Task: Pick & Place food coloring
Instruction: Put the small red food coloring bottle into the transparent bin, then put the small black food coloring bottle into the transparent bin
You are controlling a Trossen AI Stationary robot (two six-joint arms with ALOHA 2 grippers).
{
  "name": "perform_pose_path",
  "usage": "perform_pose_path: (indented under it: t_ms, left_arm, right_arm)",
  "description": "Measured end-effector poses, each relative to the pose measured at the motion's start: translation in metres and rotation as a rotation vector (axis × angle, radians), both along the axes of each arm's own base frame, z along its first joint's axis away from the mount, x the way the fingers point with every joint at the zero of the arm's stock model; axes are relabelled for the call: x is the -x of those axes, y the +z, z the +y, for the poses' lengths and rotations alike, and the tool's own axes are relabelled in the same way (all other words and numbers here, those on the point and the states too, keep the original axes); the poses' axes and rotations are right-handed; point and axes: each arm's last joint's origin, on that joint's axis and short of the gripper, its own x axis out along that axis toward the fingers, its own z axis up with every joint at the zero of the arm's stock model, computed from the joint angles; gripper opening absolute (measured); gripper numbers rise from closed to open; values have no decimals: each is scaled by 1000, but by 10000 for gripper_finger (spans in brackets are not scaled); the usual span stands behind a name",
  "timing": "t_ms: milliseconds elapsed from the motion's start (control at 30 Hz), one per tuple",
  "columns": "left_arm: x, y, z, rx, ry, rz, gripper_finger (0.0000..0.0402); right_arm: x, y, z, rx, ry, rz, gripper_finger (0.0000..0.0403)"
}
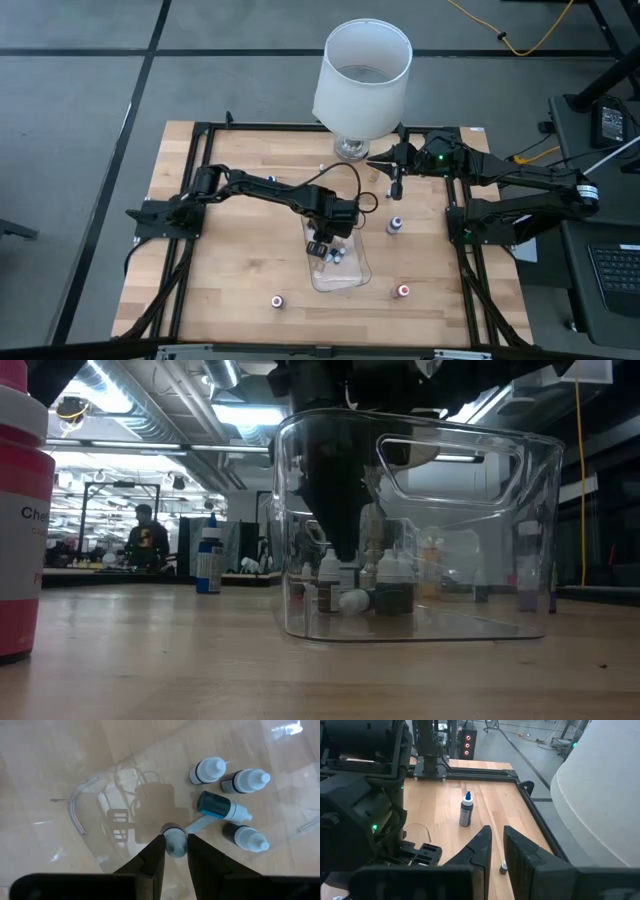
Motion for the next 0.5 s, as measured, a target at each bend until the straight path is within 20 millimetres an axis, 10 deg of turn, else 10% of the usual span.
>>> perform_pose_path:
  t_ms: [500]
  left_arm:
    - [4, 30, 7, -191, -63, -24, 153]
  right_arm:
    - [0, 0, 0, -2, -2, 0, 53]
